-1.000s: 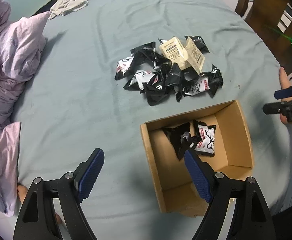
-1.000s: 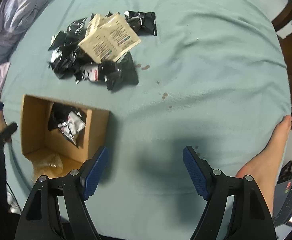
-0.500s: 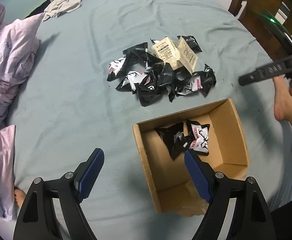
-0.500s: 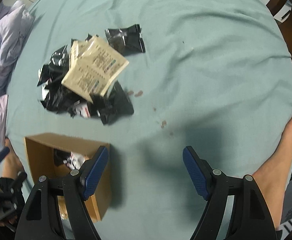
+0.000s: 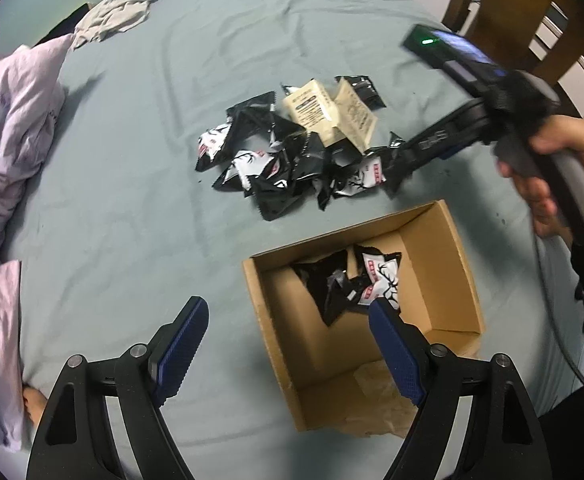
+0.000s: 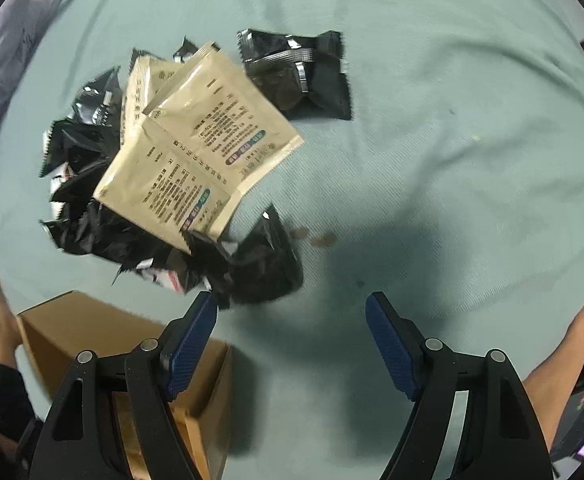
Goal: Organize snacks
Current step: 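Move the right gripper back to the pile and grasp another black packet, then grasp a white deer-print packet with the left gripper while the right gripper holds its black packet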
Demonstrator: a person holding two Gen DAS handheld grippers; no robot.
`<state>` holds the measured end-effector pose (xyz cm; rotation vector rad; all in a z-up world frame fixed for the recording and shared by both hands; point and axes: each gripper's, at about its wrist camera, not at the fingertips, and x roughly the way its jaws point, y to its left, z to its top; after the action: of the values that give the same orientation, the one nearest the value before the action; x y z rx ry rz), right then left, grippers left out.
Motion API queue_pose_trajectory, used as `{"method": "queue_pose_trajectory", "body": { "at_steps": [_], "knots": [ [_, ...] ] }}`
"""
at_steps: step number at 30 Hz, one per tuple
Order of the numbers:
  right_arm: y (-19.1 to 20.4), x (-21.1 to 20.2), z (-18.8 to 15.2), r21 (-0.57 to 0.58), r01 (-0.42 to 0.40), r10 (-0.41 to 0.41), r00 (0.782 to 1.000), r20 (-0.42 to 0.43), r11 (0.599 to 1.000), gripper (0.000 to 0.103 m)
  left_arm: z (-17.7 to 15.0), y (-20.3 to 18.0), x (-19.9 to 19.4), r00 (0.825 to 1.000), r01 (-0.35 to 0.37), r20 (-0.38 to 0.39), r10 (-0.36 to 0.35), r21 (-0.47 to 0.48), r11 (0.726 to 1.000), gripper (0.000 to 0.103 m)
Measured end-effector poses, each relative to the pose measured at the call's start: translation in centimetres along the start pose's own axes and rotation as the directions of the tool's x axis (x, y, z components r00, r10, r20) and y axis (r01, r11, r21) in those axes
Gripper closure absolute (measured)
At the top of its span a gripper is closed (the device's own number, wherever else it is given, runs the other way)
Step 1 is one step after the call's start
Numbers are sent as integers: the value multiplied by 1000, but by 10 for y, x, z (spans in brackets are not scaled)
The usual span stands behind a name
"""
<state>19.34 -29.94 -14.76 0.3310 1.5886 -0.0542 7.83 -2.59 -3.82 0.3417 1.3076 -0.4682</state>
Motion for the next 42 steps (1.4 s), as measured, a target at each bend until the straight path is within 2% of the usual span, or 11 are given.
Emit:
{"method": "queue_pose_trajectory", "body": {
  "at_steps": [7, 8, 9, 15, 20, 23, 35, 42],
  "knots": [
    [21, 22, 11, -34, 28, -29, 1000, -12, 999, 27, -1, 4, 5, 1000, 15, -10, -16, -10, 1000, 20],
    [22, 26, 10, -29, 24, -24, 999, -20, 999, 34, -1, 5, 5, 1000, 16, -11, -16, -12, 1000, 20],
    [22, 28, 11, -26, 14, -14, 1000, -28, 1000, 45, -1, 6, 6, 1000, 17, -10, -17, -15, 1000, 20],
    [24, 23, 5, -48, 17, -17, 1000, 13, 999, 67, 3, 13, 9, 1000, 12, -18, -12, -49, 999, 20],
    [22, -6, -3, -89, -7, 14, 996, 82, 996, 70, 6, 18, 8, 1000, -11, -13, 10, -67, 998, 20],
    [14, -26, -10, -61, -31, 38, 992, 122, 998, 70, 10, 23, 8, 999, -35, -20, 34, -89, 995, 20],
    [-37, -82, -44, -11, -175, 174, 971, 167, 985, 71, 42, 48, 23, 997, -71, -55, 60, -221, 973, 20],
    [-50, -87, -51, 22, -216, 209, 962, 174, 976, 71, 70, 45, 54, 991, -109, -97, 89, -225, 968, 20]
  ]
}}
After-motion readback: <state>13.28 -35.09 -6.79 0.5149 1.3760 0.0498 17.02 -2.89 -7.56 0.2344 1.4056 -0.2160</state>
